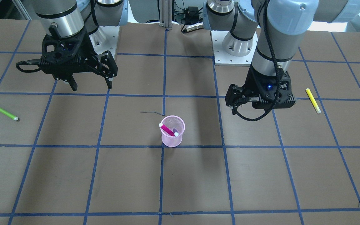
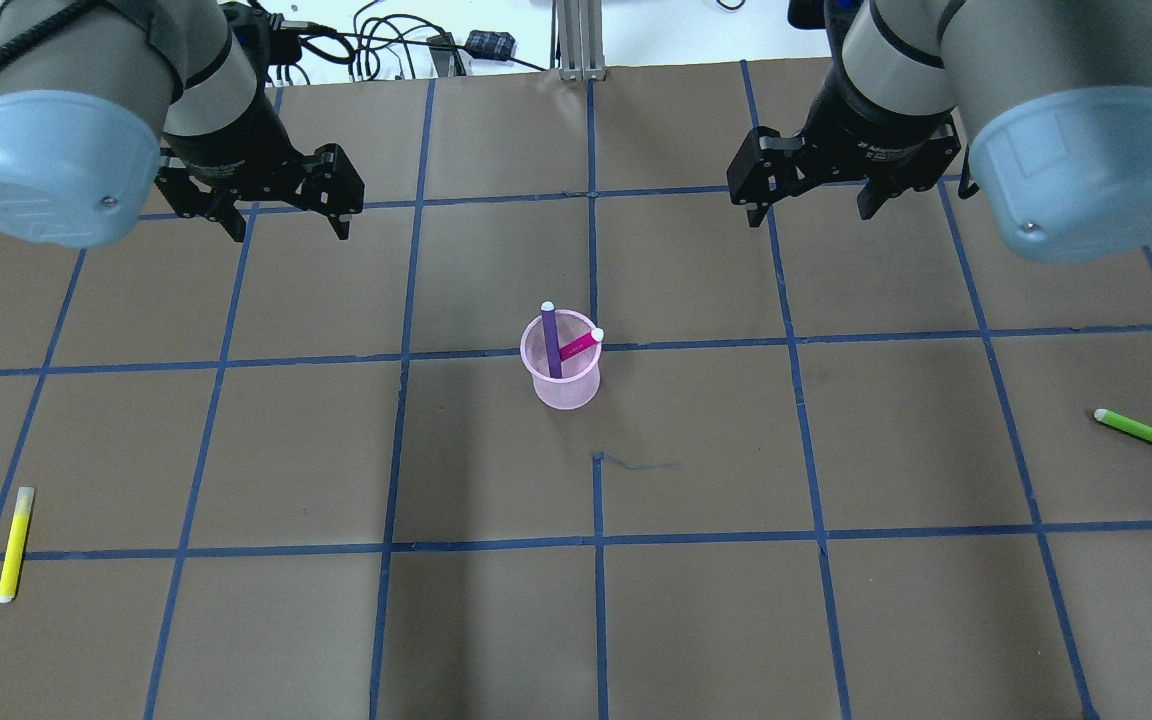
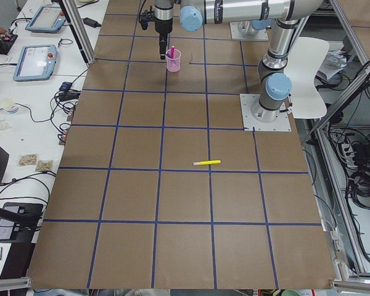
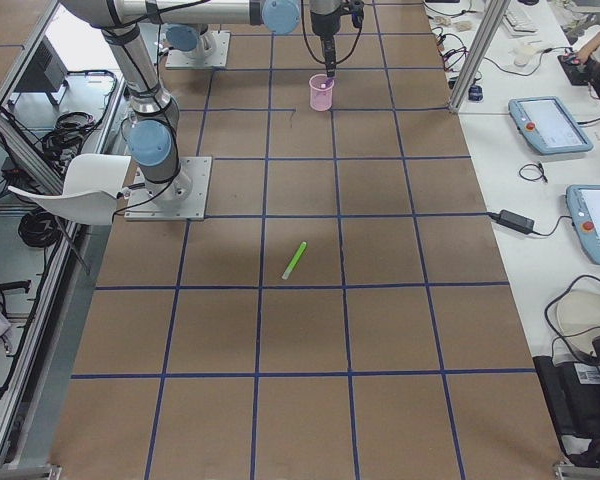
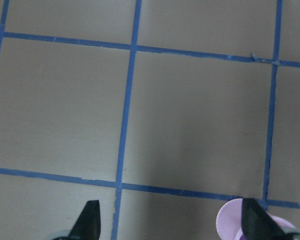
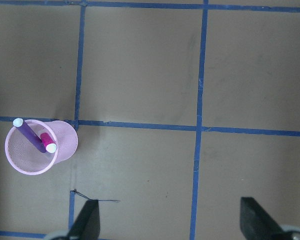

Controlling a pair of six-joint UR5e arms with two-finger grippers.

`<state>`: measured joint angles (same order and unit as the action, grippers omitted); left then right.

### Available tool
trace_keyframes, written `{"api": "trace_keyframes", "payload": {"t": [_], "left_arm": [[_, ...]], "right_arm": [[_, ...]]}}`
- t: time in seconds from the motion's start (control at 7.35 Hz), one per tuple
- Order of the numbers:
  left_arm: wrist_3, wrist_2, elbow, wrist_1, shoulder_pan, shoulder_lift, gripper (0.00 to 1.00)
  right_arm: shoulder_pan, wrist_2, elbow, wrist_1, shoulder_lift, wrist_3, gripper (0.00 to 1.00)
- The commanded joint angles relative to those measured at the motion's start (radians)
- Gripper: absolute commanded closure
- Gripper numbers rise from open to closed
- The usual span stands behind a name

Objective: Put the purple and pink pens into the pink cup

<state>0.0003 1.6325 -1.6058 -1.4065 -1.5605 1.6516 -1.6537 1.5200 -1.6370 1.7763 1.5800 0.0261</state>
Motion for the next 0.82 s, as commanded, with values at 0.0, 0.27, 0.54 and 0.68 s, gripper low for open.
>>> {"api": "trace_keyframes", "payload": {"t": [0.0, 0.27, 0.54, 0.68], "left_arm": [[0.082, -0.052, -0.005, -0.075, 0.034, -0.047, 0.0], [0.142, -0.054, -0.009, -0.109, 0.039, -0.084, 0.0], [0.162, -0.051, -0.031, -0.108, 0.054, -0.096, 0.0], [0.162, -0.049, -0.035, -0.111, 0.063, -0.102, 0.0]], "right_arm": [[0.0, 0.0, -0.001, 0.0, 0.0, -0.002, 0.0], [0.0, 0.002, -0.003, 0.0, 0.0, -0.002, 0.0], [0.0, 0.0, -0.006, 0.0, 0.0, -0.002, 0.0], [0.0, 0.0, -0.006, -0.002, 0.0, -0.003, 0.0]]}}
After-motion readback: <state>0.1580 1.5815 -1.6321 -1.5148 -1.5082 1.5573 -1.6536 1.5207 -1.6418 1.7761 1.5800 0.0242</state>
